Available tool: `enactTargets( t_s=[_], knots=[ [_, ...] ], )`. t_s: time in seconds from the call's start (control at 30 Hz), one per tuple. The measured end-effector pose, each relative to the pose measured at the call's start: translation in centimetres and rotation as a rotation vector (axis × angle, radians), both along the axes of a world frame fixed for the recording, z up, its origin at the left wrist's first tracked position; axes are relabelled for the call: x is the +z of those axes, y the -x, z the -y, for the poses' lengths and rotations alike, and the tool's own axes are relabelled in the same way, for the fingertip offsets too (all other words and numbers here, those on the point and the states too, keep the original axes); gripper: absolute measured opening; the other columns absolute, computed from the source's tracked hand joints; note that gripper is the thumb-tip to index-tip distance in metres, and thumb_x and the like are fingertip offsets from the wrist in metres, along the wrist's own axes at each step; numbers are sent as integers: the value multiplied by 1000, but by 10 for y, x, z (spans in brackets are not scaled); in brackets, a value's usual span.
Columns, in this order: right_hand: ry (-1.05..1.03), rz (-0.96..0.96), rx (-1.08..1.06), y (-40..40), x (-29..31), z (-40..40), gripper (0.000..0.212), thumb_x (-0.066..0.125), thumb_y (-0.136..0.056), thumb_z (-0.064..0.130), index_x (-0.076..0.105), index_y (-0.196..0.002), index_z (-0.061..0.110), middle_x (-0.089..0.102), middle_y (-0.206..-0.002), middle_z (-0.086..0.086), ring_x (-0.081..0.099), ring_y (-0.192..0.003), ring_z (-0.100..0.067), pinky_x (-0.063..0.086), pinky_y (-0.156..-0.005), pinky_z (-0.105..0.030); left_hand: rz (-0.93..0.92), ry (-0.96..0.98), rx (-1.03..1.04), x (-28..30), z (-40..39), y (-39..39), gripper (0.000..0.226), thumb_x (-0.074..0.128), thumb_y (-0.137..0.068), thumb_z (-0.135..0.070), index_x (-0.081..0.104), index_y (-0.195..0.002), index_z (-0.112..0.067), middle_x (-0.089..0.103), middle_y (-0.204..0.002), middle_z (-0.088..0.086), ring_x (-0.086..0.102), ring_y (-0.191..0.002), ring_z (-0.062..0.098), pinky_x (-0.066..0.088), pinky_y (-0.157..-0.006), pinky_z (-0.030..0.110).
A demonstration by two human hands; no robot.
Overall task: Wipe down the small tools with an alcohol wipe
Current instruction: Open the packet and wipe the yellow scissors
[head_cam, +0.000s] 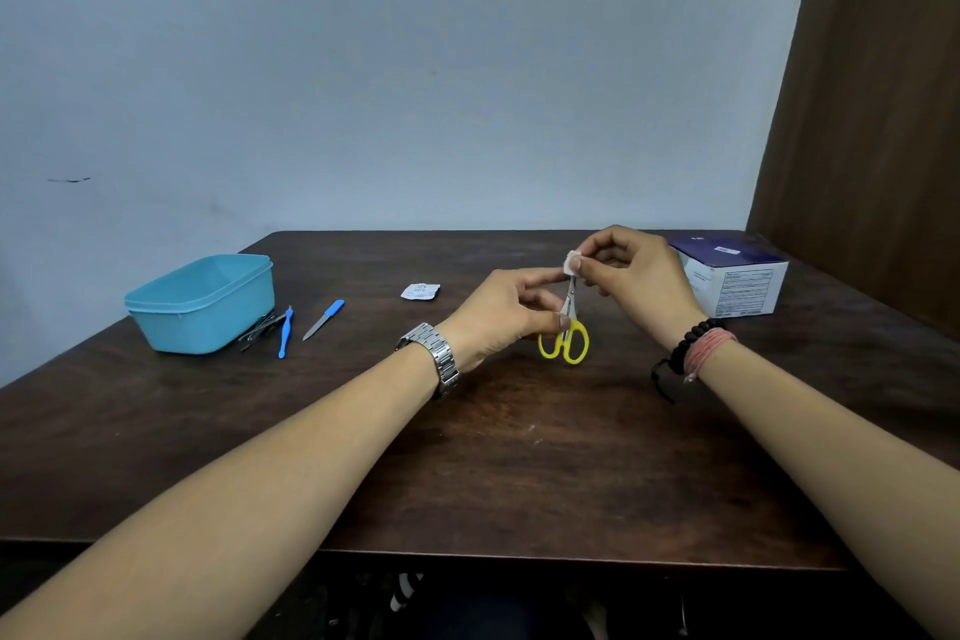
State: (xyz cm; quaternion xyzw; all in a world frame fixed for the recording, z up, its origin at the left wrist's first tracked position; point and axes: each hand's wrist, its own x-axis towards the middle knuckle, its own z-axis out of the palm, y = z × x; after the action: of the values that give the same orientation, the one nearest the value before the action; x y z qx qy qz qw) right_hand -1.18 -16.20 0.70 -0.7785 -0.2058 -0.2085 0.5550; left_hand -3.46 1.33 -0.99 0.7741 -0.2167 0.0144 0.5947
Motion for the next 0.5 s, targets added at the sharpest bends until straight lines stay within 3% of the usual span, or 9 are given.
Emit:
enactTargets(
  t_s=[0.2, 0.3, 0.4, 0.5],
  knots=[
    [-263, -150, 25, -5, 1, 6, 11, 71, -85, 12, 62, -80, 16, 66, -71, -1, 61, -60, -7, 48, -55, -17, -23, 47, 7, 0, 0, -1, 64, 72, -81, 2, 46, -137, -15, 74, -101, 12, 68, -85, 15, 49, -84, 30],
    [-271, -245, 111, -4, 0, 4, 3, 66, -88, 7, 65, -89, 9, 66, -76, -5, 60, -64, -9, 49, -54, -14, -36, 74, 16, -1, -2, -3, 63, 71, -82, 1, 45, -137, -15, 74, -101, 13, 69, -87, 17, 50, -81, 28],
    [-263, -302, 208, -4, -3, 0, 7, 63, -90, 5, 67, -92, 10, 66, -80, -6, 61, -66, -9, 50, -57, -15, -72, 120, 31, 1, -2, -1, 60, 69, -84, 2, 44, -137, -13, 73, -96, 10, 67, -78, 15, 50, -67, 21],
    [-305, -330, 239, -4, -3, -1, 9, 61, -91, 5, 67, -94, 10, 66, -80, -6, 61, -66, -8, 51, -59, -16, -102, 186, 54, 2, -4, -3, 57, 68, -85, 2, 45, -135, -13, 74, -90, 5, 62, -83, 23, 50, -75, 30]
  ],
)
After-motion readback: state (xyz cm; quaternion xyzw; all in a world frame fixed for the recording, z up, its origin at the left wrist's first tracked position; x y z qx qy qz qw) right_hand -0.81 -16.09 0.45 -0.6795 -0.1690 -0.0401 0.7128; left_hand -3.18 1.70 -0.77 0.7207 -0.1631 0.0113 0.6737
